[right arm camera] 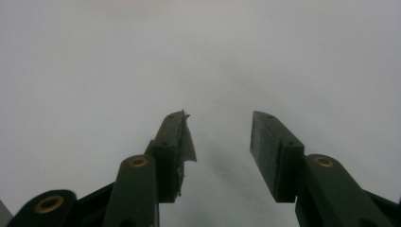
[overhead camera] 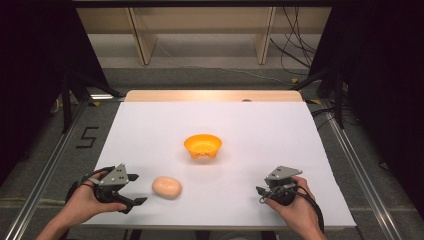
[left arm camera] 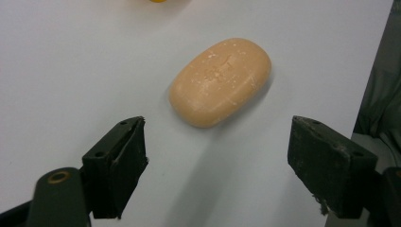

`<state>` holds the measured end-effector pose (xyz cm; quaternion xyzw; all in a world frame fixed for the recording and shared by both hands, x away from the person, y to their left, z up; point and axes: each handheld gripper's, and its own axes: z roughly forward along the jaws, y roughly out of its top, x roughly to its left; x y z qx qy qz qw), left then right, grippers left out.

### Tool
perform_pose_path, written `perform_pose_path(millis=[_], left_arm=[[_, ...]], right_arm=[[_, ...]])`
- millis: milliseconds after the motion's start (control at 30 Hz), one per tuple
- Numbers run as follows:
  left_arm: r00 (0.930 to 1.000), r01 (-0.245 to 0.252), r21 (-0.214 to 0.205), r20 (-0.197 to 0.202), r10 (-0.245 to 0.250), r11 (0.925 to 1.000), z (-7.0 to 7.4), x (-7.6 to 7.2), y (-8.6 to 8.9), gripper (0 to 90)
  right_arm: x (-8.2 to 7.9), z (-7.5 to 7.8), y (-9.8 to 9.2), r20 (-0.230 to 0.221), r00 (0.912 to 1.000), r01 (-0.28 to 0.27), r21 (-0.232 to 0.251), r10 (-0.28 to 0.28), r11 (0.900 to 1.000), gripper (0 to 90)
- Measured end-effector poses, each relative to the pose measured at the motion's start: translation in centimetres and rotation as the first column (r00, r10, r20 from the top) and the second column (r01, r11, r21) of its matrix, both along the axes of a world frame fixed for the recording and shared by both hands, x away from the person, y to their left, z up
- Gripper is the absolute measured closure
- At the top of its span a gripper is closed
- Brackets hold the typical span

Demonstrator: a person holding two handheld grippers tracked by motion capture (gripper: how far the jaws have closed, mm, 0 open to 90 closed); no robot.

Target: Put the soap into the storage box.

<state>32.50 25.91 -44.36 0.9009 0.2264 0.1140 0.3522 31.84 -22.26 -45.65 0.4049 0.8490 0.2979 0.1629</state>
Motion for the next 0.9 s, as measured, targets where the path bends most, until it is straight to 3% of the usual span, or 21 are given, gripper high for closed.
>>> perform_pose_path(millis=[100, 133, 167, 200, 233, 267, 300, 333, 400, 433, 500, 533, 567, 600, 633, 667, 700, 733, 767, 833, 900], left_arm=[[0.9973, 0.072, 0.045, -0.017, -0.071, 0.9964, 0.4, 0.9, -0.8, 19.9], [0.9973, 0.072, 0.045, -0.017, -0.071, 0.9964, 0.4, 0.9, -0.8, 19.8], [0.9908, 0.134, 0.093, -0.032, -0.131, 0.9866, 0.6, 1.3, -1.2, 19.8], [0.9908, 0.134, 0.093, -0.032, -0.131, 0.9866, 0.6, 1.3, -1.2, 19.8], [0.984, 0.177, 0.127, -0.04, -0.173, 0.976, 0.6, 1.7, -1.7, 19.8], [0.984, 0.177, 0.127, -0.04, -0.173, 0.976, 0.6, 1.7, -1.7, 19.8], [0.9799, 0.199, 0.149, -0.034, -0.197, 0.9686, 0.6, 1.9, -2.0, 19.8], [0.9769, 0.211, 0.142, -0.061, -0.205, 0.967, 0.7, 2.1, -2.3, 19.8], [0.9757, 0.218, 0.148, -0.051, -0.213, 0.9646, 0.6, 2.4, -2.7, 19.9], [0.9694, 0.244, 0.169, -0.069, -0.236, 0.9549, 0.8, 2.7, -3.0, 19.9], [0.9647, 0.261, 0.165, -0.08, -0.251, 0.9512, 0.7, 3.0, -3.7, 19.9], [0.9565, 0.287, 0.176, -0.109, -0.271, 0.9417, 0.8, 3.3, -3.8, 19.9], [0.9558, 0.293, 0.199, -0.089, -0.28, 0.9352, 0.8, 3.5, -4.2, 19.9], [0.9477, 0.318, 0.22, -0.103, -0.302, 0.9223, 0.9, 3.9, -4.5, 19.9], [0.9476, 0.319, 0.222, -0.1, -0.303, 0.9214, 0.9, 4.0, -4.6, 19.8], [0.9431, 0.331, 0.233, -0.112, -0.313, 0.9143, 1.0, 4.2, -4.8, 19.8], [0.9417, 0.335, 0.235, -0.11, -0.318, 0.9123, 1.0, 4.4, -5.1, 19.8], [0.9352, 0.354, 0.254, -0.115, -0.335, 0.9003, 1.0, 4.6, -5.3, 19.8], [0.9329, 0.359, 0.259, -0.125, -0.338, 0.8965, 1.0, 4.8, -5.6, 20.2], [0.9185, 0.395, 0.282, -0.146, -0.368, 0.8746, 0.9, 5.1, -6.1, 21.8], [0.9089, 0.416, 0.282, -0.166, -0.383, 0.8648, 0.7, 5.5, -6.7, 21.9]], right_arm=[[-0.2, 0.0, -0.1, -0.003, 0.9999, 0.012, 0.009, -0.012, 0.9999, 55.5], [-0.2, 0.0, -0.1, -0.003, 0.9999, 0.012, 0.009, -0.012, 0.9999, 55.5], [-0.2, 0.0, -0.1, 0.0, 0.9999, 0.014, 0.013, -0.014, 0.9998, 55.0], [-0.2, 0.0, -0.1, 0.0, 0.9999, 0.014, 0.013, -0.014, 0.9998, 55.0], [-0.2, -0.2, -0.3, 0.004, 0.9999, 0.01, 0.004, -0.01, 0.9999, 54.6], [-0.2, -0.2, -0.3, 0.004, 0.9999, 0.01, 0.004, -0.01, 0.9999, 54.6], [-0.3, -0.1, -0.3, -0.004, 0.9998, 0.017, 0.009, -0.017, 0.9998, 54.4], [-0.2, -0.2, -0.3, 0.0, 0.9999, 0.012, 0.006, -0.012, 0.9999, 54.4], [-0.3, -0.3, -0.4, -0.006, 0.9999, 0.015, 0.004, -0.015, 0.9999, 54.3], [-0.3, -0.3, -0.4, -0.006, 0.9999, 0.015, 0.004, -0.015, 0.9999, 54.3], [-0.3, -0.3, -0.4, -0.011, 0.9999, 0.011, 0.004, -0.011, 0.9999, 54.1], [-0.3, -0.3, -0.4, -0.011, 0.9999, 0.011, 0.004, -0.011, 0.9999, 54.1], [-0.3, -0.3, -0.4, -0.016, 0.9998, 0.014, 0.007, -0.014, 0.9999, 54.0], [-0.2, -0.4, -0.4, -0.013, 0.9999, 0.01, 0.003, -0.01, 0.9999, 53.9], [-0.3, -0.4, -0.4, -0.01, 0.9999, 0.011, 0.007, -0.011, 0.9999, 53.9], [-0.3, -0.4, -0.4, -0.013, 0.9999, 0.011, 0.007, -0.011, 0.9999, 53.9], [-0.3, -0.4, -0.3, -0.014, 0.9999, 0.009, 0.007, -0.009, 0.9999, 53.9], [-0.3, -0.4, -0.3, -0.013, 0.9999, 0.01, 0.007, -0.01, 0.9999, 53.7], [-0.3, -0.4, -0.4, -0.016, 0.9998, 0.008, 0.006, -0.008, 0.9999, 53.6], [-0.2, -0.4, -0.4, -0.015, 0.9999, 0.006, 0.006, -0.006, 1.0, 53.5], [-0.3, -0.2, -0.5, -0.027, 0.9994, 0.022, 0.016, -0.022, 0.9996, 53.5]])
